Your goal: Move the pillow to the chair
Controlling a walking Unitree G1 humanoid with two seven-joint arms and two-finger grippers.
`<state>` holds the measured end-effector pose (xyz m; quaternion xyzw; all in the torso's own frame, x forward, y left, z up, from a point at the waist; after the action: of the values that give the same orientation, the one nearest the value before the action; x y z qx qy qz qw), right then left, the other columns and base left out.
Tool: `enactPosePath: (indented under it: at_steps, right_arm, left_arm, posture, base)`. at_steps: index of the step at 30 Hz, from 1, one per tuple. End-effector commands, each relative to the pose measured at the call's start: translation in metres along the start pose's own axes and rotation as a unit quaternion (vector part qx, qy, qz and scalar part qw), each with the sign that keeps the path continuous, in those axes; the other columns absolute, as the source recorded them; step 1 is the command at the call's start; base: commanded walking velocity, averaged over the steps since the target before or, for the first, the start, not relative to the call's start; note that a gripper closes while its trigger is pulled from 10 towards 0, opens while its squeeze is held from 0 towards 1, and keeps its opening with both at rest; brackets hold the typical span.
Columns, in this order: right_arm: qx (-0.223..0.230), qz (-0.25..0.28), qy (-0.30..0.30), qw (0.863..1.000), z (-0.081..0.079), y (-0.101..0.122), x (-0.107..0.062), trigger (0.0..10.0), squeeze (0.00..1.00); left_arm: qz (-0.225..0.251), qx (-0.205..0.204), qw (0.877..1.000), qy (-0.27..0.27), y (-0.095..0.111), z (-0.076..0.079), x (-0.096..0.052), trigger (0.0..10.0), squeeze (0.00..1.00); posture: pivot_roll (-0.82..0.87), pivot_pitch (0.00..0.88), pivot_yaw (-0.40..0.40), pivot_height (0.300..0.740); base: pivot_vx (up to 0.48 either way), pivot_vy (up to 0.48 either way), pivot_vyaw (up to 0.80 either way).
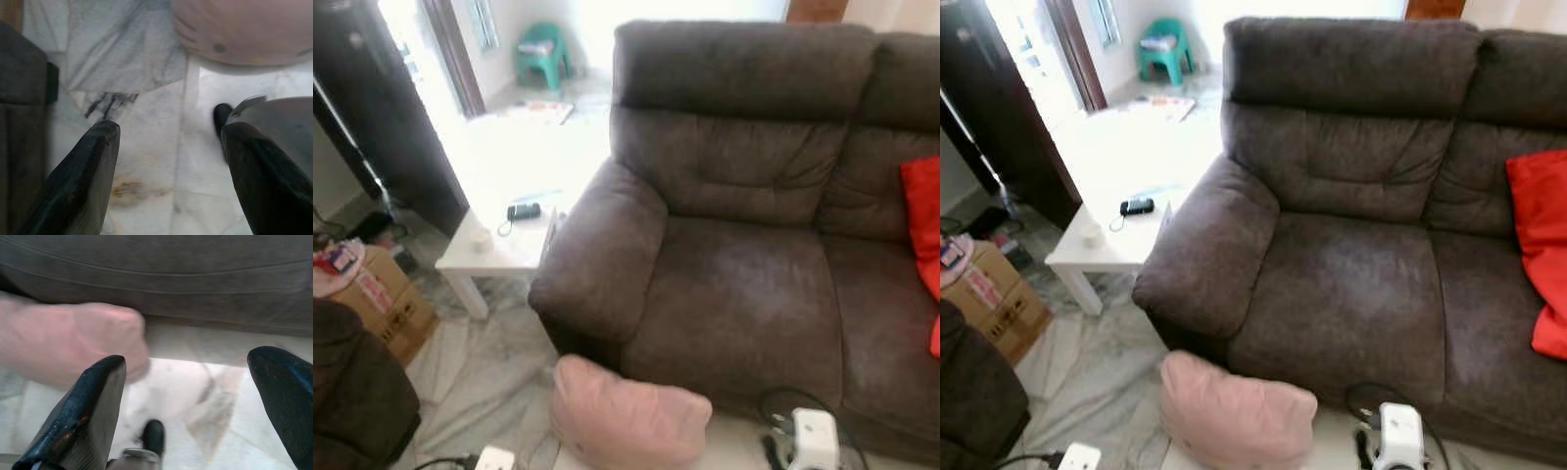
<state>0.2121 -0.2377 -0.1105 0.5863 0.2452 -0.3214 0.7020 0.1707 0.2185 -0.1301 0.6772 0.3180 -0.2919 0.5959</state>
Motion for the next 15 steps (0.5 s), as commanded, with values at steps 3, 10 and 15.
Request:
enactPosePath:
  at_steps: [3, 10, 15]
  right_arm:
    - [0.001, -0.01, -0.015, 1.0, 0.0093, -0.0066, -0.0019, 10.0, 0.0]
    - [0.0, -0.015, -0.014, 1.0, 0.0086, -0.0079, -0.0019, 10.0, 0.0]
    - [-0.001, -0.02, -0.007, 1.0, 0.006, -0.0099, -0.002, 10.0, 0.0]
  left_arm:
    - [0.001, -0.002, 1.0, -0.001, 0.0014, 0.0009, 0.0007, 10.0, 0.0]
    - [0.005, -0.003, 1.0, -0.004, 0.0044, 0.0022, 0.0014, 10.0, 0.0]
    - [0.007, -0.004, 1.0, -0.003, 0.0055, 0.0015, 0.0016, 10.0, 0.0]
  posture:
    - [0.02, 0.025, 0.046, 0.74]
    - [0.02, 0.025, 0.047, 0.74]
    - [0.02, 0.025, 0.047, 0.74]
  base:
    - [0.0, 0.32, 0.0]
    - [0.0, 0.319, -0.67]
    - [0.0, 0.319, -0.79]
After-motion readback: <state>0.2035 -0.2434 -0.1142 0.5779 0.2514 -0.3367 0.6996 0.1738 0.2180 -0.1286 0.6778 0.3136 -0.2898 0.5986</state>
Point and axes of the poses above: a point about 5 cm out from each wrist's last joint towards the gripper, its own x axis pointing out of the wrist towards the gripper, its own y axis along the axis of the wrist's last joint, z = x × y, the point moved 5 cm from there along x, pointing out of the wrist towards the gripper, and after that the axes turned 10 degrees about -x, right-handed, at the moved point
